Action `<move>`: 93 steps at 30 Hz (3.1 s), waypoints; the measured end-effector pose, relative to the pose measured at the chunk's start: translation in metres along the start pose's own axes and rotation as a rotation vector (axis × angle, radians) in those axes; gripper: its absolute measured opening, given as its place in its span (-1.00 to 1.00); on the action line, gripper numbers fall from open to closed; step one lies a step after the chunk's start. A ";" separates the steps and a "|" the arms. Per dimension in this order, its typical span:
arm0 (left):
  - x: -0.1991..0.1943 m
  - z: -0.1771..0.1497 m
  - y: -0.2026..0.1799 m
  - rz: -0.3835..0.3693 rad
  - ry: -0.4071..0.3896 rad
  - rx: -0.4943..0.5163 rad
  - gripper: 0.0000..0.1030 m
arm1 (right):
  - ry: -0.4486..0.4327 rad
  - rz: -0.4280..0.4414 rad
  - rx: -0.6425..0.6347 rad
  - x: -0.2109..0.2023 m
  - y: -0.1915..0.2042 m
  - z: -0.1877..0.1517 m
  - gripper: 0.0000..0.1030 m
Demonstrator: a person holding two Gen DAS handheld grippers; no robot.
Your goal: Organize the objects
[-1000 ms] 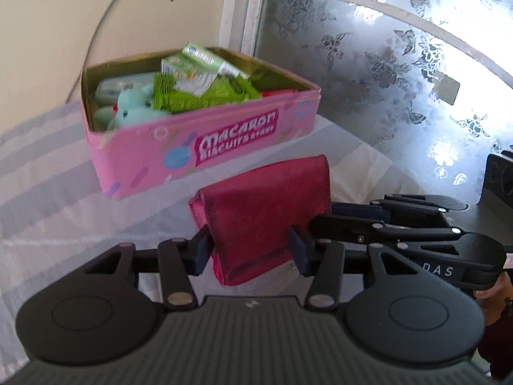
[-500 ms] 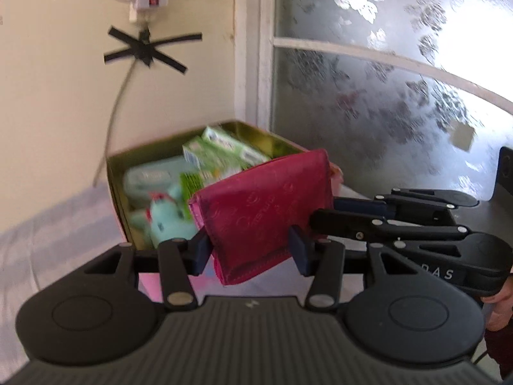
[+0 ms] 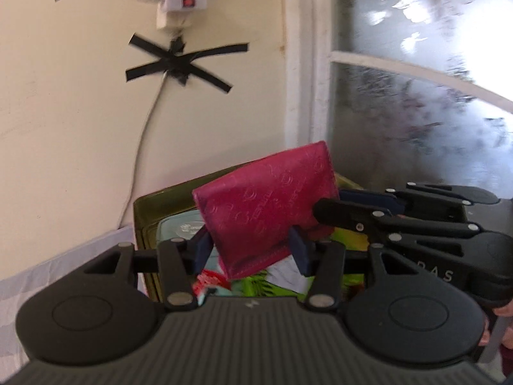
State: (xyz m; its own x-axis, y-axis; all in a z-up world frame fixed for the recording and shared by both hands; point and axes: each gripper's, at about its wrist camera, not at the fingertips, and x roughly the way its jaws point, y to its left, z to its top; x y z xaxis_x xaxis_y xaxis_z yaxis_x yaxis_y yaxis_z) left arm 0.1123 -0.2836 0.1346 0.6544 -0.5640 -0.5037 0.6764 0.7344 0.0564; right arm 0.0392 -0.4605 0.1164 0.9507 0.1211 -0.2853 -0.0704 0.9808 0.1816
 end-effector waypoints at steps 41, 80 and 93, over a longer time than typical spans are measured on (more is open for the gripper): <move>-0.119 -0.078 -0.020 0.230 0.044 -0.151 1.00 | -0.095 -0.102 0.239 -0.162 0.080 -0.073 0.25; -0.177 -0.169 -0.030 0.338 0.127 -0.244 1.00 | -0.026 -0.113 0.179 -0.195 0.130 -0.111 0.56; -0.173 -0.170 -0.029 0.305 0.140 -0.241 1.00 | -0.005 -0.118 0.191 -0.188 0.125 -0.115 0.59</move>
